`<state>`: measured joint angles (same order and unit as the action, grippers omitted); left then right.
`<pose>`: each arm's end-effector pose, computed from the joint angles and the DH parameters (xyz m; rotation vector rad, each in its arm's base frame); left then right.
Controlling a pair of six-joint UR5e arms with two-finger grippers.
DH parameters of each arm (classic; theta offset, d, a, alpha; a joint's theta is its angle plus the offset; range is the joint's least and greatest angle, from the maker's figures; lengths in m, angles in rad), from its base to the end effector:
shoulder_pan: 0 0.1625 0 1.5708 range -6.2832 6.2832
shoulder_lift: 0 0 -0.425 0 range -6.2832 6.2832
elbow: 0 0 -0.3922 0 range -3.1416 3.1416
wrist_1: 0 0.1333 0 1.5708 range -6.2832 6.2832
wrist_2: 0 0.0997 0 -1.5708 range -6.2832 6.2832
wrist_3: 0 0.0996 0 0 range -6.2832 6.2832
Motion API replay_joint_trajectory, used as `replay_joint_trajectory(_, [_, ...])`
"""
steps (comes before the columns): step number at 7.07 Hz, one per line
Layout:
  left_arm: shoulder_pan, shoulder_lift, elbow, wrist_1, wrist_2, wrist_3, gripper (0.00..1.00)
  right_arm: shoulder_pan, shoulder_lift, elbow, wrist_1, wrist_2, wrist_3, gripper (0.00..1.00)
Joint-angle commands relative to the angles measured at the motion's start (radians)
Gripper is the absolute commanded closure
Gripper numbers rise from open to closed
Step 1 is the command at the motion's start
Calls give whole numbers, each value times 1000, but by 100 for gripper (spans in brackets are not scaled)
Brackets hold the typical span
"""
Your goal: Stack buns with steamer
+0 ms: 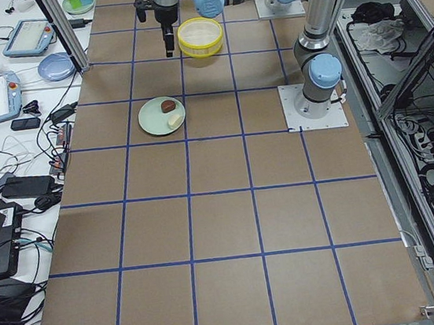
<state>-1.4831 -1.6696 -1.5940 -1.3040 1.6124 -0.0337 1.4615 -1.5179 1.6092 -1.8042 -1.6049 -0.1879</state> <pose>-0.0810 -0.5534 0.4536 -0.1920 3.0823 -0.2221 0.0718 -0.5369 0.4667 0.1173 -3.0776 0.2090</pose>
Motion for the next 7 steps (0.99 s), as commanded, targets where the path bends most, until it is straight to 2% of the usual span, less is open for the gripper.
replay_joint_trajectory(1, [39,-99,-26,40,12,32,0,-135,2,11,12,13,-163,0])
replay_joint_trajectory(3, [137,-195,-137,208,0,35,0,-221,34,11,0,-1,-350,1])
replay_joint_trajectory(4, [141,-241,-149,268,1,32,0,-312,57,21,2,-3,-436,2])
replay_joint_trajectory(5, [139,-269,-155,269,-2,25,0,-393,94,52,-24,-1,-588,5])
replay_joint_trajectory(7, [139,-318,-153,307,1,23,0,-528,236,67,-177,6,-944,5])
